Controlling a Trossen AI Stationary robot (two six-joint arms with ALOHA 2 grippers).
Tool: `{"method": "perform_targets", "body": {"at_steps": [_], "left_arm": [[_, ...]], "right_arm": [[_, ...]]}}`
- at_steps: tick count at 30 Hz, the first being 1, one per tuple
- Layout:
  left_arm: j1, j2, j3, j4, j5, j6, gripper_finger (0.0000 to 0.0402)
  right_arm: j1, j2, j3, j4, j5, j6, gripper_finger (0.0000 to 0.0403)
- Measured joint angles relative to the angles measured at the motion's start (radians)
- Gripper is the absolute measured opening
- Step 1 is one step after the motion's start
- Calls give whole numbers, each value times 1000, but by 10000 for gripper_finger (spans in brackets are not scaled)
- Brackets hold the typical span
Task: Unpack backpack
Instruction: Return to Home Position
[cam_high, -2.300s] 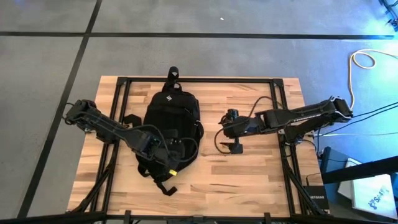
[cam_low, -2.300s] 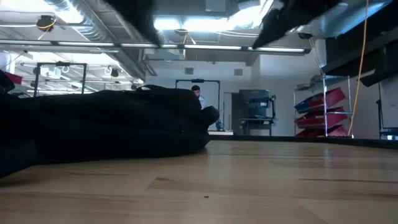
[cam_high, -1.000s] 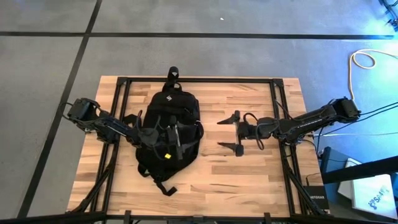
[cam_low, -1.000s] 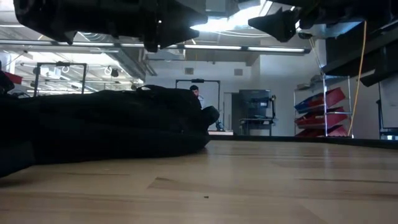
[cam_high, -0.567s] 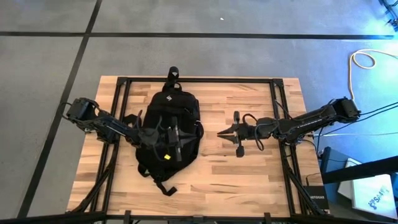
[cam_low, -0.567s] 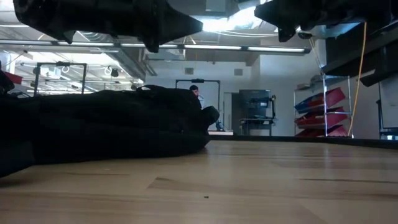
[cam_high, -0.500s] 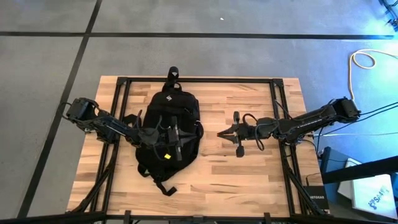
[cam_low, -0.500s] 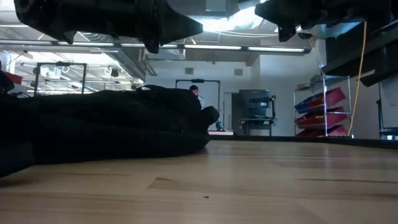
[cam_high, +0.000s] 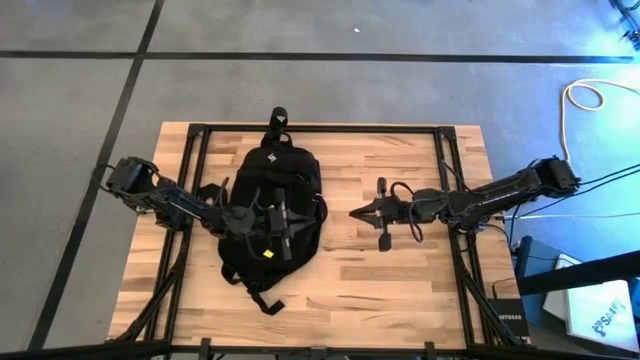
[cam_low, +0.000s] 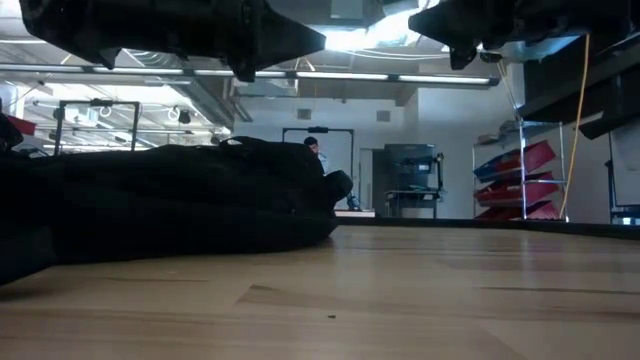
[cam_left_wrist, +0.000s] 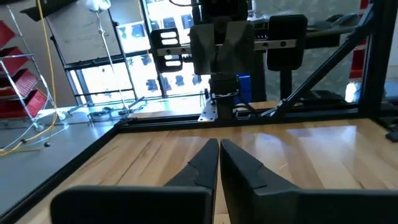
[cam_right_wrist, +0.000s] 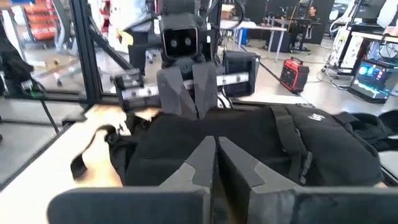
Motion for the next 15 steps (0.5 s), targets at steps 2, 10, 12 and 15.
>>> {"method": "perform_targets", "body": {"at_steps": [2, 10, 12, 15], "left_arm": [[-13, -31, -15, -7, -17, 23, 0], [-76, -423, -215, -91, -145, 93, 0], [-71, -554, -269, -143, -137, 79, 0], [-81, -734, -353, -195, -150, 87, 0]], "right_arm": [[-3, -57, 0, -72, 15, -15, 0], [-32, -621, -111, -372, 122, -3, 0], [-32, -758, -128, -486, 178, 27, 0], [-32, -945, -144, -610, 190, 46, 0]]}}
